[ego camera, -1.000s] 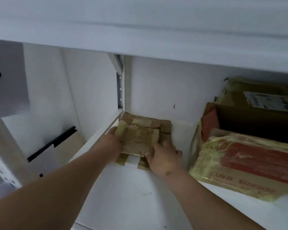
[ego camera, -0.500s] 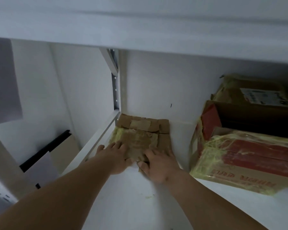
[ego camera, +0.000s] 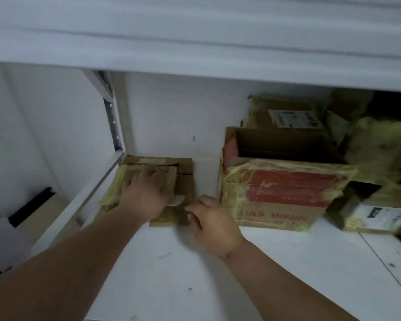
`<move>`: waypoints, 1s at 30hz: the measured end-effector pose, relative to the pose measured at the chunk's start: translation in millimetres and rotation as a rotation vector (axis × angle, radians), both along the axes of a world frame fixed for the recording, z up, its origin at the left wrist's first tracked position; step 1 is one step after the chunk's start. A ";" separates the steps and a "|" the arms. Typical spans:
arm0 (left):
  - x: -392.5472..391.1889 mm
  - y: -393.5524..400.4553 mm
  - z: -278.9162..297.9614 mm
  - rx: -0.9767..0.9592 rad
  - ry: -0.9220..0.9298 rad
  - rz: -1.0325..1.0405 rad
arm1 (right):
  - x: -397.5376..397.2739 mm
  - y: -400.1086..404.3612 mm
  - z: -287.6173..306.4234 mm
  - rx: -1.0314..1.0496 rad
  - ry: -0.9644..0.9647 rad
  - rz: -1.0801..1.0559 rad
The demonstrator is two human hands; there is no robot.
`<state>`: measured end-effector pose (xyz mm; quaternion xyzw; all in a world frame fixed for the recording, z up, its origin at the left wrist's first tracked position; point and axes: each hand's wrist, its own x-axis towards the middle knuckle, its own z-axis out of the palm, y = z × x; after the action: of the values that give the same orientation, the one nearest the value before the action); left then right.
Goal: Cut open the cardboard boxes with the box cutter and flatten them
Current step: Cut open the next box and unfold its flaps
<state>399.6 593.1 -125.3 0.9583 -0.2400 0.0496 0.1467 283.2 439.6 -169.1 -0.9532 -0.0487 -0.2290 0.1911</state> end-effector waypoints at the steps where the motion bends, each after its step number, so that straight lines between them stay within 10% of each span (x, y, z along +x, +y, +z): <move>1: -9.1 -9.4 3.1 -0.057 0.023 -0.024 | -11.6 -9.4 -3.4 0.013 -0.032 -0.013; 15: -118.1 -104.0 -7.7 -0.282 0.403 -0.024 | -158.6 -170.9 -5.6 0.461 0.209 -0.770; 30: -212.1 -110.3 -10.3 -0.393 0.122 0.192 | -187.8 -182.2 6.1 0.897 0.188 -0.229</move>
<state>187.5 482.8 -135.7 0.9311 -0.1241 0.0513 0.3393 95.4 257.4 -163.0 -0.7926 0.1781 -0.1597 0.5609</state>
